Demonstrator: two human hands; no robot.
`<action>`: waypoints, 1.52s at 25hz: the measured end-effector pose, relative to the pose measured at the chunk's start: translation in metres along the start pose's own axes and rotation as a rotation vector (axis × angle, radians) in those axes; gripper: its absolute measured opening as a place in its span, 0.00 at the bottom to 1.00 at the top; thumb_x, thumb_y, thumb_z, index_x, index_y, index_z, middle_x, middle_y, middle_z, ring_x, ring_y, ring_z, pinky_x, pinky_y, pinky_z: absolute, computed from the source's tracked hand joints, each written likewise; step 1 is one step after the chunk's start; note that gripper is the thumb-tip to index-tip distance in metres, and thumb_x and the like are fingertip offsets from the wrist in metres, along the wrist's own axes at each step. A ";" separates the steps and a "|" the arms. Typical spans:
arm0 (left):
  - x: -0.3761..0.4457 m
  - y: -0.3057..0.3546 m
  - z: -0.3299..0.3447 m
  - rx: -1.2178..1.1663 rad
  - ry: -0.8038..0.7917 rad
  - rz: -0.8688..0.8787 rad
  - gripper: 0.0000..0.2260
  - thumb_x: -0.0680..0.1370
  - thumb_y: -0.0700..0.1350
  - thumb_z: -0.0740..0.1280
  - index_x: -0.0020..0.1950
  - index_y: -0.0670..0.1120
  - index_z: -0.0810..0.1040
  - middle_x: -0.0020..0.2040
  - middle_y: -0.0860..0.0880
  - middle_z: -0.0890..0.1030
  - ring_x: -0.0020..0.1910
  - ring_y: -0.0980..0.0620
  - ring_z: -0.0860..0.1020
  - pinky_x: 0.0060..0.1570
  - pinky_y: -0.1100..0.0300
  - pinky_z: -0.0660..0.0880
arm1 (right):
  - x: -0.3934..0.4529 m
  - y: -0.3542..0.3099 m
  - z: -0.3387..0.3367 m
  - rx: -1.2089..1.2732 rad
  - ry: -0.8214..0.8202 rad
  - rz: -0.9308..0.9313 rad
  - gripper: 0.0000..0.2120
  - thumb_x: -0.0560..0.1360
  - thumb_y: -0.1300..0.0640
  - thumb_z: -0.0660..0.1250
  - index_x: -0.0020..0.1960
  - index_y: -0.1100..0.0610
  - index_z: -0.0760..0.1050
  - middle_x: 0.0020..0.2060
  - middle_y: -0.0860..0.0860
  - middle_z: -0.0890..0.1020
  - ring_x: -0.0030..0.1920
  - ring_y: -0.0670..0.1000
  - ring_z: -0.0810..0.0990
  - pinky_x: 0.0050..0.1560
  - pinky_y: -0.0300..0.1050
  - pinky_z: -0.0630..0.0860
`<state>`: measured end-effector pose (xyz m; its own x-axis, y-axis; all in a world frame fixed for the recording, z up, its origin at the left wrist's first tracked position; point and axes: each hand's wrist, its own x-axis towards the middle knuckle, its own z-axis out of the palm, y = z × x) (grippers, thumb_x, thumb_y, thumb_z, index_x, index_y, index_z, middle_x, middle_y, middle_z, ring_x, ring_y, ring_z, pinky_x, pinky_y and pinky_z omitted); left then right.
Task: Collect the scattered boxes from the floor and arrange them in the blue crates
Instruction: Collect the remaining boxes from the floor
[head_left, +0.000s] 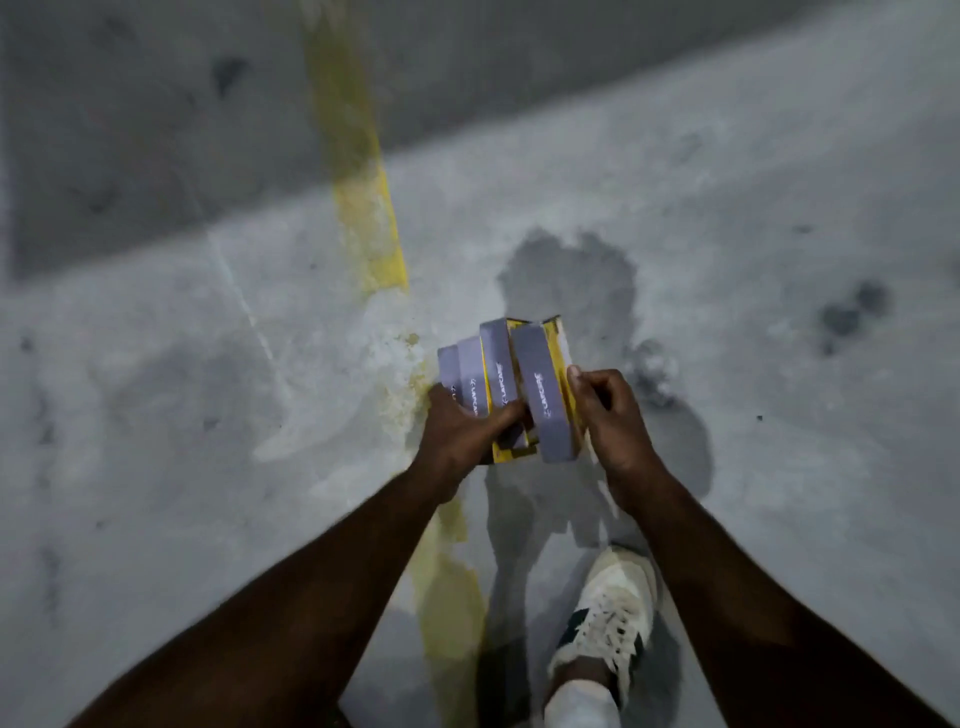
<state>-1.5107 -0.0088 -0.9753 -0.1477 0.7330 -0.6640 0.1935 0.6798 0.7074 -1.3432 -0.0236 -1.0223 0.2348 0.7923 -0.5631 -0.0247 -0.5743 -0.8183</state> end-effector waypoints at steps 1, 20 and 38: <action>-0.023 0.026 -0.003 -0.007 -0.043 0.029 0.11 0.71 0.40 0.78 0.46 0.46 0.77 0.37 0.54 0.86 0.37 0.59 0.84 0.36 0.58 0.82 | -0.011 -0.030 -0.008 0.016 0.034 -0.005 0.26 0.64 0.28 0.68 0.50 0.48 0.74 0.52 0.55 0.80 0.51 0.48 0.80 0.59 0.55 0.77; -0.429 0.503 0.002 -0.117 -0.802 0.174 0.23 0.72 0.54 0.71 0.64 0.47 0.78 0.58 0.43 0.84 0.54 0.47 0.84 0.51 0.54 0.81 | -0.360 -0.523 -0.268 0.385 -0.001 -0.265 0.33 0.73 0.31 0.62 0.70 0.50 0.72 0.63 0.49 0.81 0.63 0.50 0.80 0.60 0.52 0.77; -0.547 0.679 0.204 0.295 -1.707 0.320 0.37 0.66 0.54 0.80 0.71 0.45 0.72 0.67 0.42 0.79 0.63 0.44 0.79 0.60 0.51 0.77 | -0.485 -0.598 -0.438 0.707 0.609 -0.490 0.23 0.82 0.38 0.52 0.70 0.45 0.73 0.64 0.51 0.81 0.64 0.54 0.79 0.65 0.60 0.72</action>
<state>-1.1008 0.0473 -0.1813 0.9782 -0.1481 -0.1458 0.1905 0.3593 0.9136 -1.0165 -0.1552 -0.2091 0.8161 0.5553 -0.1600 -0.3100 0.1871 -0.9321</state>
